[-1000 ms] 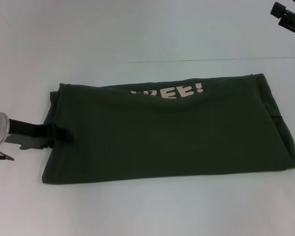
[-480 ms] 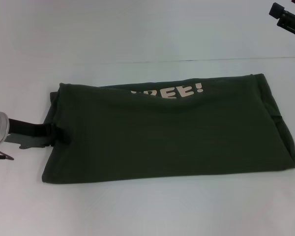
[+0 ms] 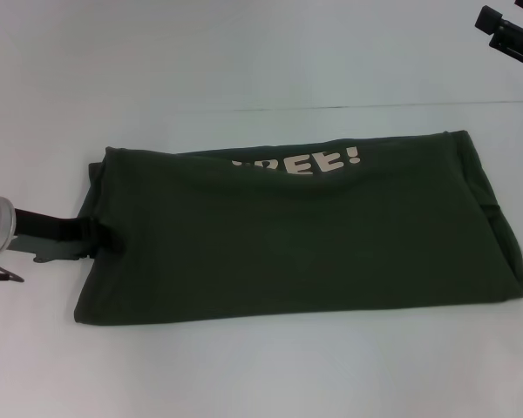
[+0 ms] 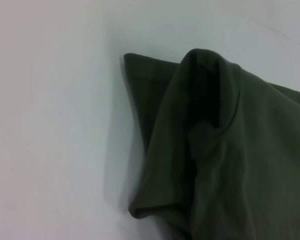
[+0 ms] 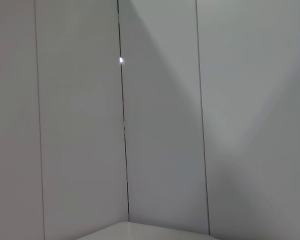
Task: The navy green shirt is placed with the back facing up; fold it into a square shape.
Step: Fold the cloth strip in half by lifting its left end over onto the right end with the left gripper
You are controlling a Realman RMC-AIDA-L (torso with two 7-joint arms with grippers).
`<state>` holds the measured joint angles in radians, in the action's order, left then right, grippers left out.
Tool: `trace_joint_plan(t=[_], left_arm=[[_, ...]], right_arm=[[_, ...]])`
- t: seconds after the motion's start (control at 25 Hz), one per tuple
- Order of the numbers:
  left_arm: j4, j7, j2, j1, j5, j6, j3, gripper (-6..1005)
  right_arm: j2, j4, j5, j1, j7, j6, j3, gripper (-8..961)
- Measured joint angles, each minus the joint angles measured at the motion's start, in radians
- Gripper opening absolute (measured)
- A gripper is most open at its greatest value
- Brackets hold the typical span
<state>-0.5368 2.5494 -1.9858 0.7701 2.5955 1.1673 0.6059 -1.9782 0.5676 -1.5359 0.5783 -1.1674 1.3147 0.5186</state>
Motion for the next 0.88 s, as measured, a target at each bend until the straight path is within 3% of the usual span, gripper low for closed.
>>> trace_joint_plan(t=[0.16, 0.24, 0.4, 0.48, 0.88], left_arm=[[0.0, -0.001, 0.0, 0.0, 0.0, 0.0, 0.0, 312], [0.0, -0.003, 0.001, 0.0, 0.0, 0.0, 0.0, 312], [0.0, -0.005, 0.001, 0.0, 0.0, 0.0, 0.0, 312], [-0.001, -0.005, 0.002, 0.0, 0.0, 0.0, 0.0, 313], [-0.002, -0.004, 0.002, 0.002, 0.01, 0.006, 0.0, 313]], right_arm=[[0.01, 0.0, -0.017, -0.003, -0.012, 0.016, 0.036, 826], [0.037, 0.002, -0.054, -0.006, -0.039, 0.058, 0.082, 825], [0.114, 0.018, -0.218, 0.002, -0.126, 0.205, 0.167, 825], [0.135, 0.042, -0.312, 0.01, -0.164, 0.256, 0.188, 825], [0.128, 0.131, -0.47, 0.013, -0.237, 0.322, 0.191, 826]])
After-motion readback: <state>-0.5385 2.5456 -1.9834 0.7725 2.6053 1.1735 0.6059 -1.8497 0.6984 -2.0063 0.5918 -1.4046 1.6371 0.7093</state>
